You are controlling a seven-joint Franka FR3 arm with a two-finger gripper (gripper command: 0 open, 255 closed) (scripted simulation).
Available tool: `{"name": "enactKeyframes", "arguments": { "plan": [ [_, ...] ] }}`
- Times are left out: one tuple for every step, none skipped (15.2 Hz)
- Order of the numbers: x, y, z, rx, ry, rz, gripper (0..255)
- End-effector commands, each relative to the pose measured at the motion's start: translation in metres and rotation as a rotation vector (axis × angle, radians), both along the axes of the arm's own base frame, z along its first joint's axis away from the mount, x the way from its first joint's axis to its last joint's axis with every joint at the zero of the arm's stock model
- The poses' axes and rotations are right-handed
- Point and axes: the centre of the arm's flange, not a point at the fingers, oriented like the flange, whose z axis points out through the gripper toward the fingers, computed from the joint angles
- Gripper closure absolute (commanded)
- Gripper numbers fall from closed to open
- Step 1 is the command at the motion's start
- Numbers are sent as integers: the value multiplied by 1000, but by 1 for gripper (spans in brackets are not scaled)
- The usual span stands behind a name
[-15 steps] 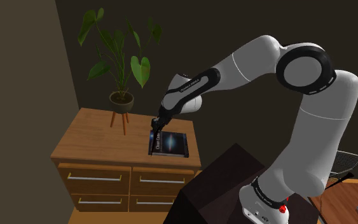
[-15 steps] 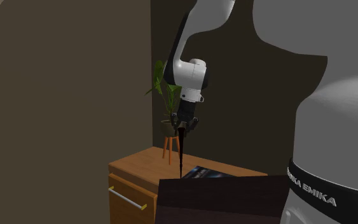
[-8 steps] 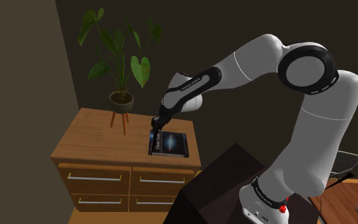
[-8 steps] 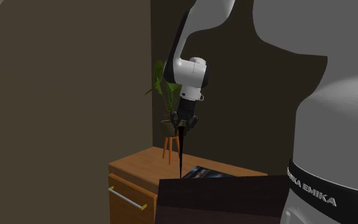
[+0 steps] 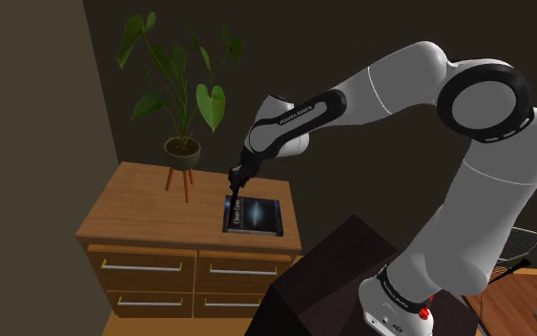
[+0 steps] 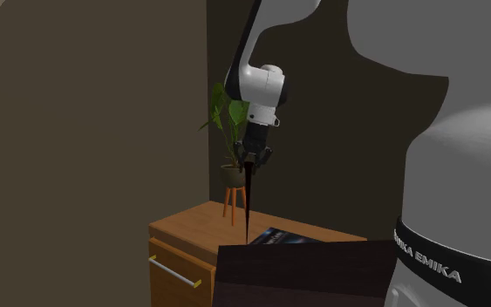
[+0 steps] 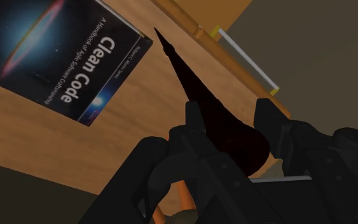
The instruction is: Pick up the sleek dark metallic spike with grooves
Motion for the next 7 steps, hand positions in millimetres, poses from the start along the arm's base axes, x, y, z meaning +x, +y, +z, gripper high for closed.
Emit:
{"name": "enactKeyframes", "arguments": {
  "plan": [
    [1, -1, 11, 0, 0, 0, 255],
    [1, -1, 16, 0, 0, 0, 255],
    [1, -1, 21, 0, 0, 0, 255],
    [1, -1, 26, 0, 0, 0, 255],
    [1, -1, 32, 0, 0, 0, 255],
    [1, -1, 33, 0, 0, 0, 255],
    [1, -1, 33, 0, 0, 0, 255]
  ]
}}
